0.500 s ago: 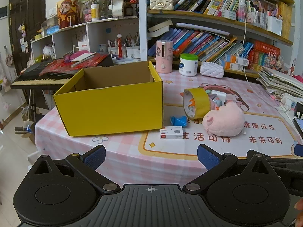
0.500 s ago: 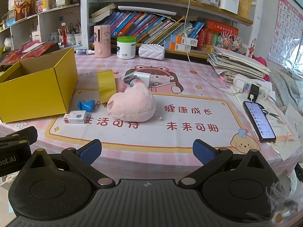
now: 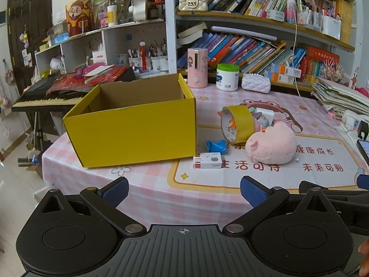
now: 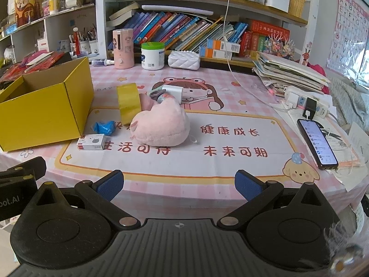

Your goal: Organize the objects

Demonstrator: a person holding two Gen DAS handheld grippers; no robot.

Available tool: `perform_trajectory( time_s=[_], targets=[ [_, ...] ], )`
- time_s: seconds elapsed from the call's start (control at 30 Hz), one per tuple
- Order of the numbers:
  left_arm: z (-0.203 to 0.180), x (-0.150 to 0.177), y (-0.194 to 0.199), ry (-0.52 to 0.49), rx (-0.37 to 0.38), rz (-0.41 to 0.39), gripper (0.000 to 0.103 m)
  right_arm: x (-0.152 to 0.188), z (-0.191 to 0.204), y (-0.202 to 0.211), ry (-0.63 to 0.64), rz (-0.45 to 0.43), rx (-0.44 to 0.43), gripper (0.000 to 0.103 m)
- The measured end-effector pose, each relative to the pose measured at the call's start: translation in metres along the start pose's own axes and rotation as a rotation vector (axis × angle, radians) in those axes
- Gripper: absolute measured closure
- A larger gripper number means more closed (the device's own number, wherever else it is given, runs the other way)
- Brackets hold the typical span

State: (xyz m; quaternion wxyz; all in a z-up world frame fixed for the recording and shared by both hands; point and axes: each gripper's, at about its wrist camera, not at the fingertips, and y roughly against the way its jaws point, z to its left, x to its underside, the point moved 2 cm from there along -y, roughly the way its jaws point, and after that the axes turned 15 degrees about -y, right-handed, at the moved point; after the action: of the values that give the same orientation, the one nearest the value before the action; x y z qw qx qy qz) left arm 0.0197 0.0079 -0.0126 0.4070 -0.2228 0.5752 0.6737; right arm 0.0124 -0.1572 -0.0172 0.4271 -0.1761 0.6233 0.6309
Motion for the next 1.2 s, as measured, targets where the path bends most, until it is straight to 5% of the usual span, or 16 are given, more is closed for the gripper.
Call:
perform_trajectory(
  time_s=[1.2],
  targets=[
    [0.0004, -0.0048, -0.0015, -0.001, 0.02, 0.002, 0.0, -0.0002, -0.0018, -0.0019, 0.007, 0.019, 0.001, 0.0]
  ],
)
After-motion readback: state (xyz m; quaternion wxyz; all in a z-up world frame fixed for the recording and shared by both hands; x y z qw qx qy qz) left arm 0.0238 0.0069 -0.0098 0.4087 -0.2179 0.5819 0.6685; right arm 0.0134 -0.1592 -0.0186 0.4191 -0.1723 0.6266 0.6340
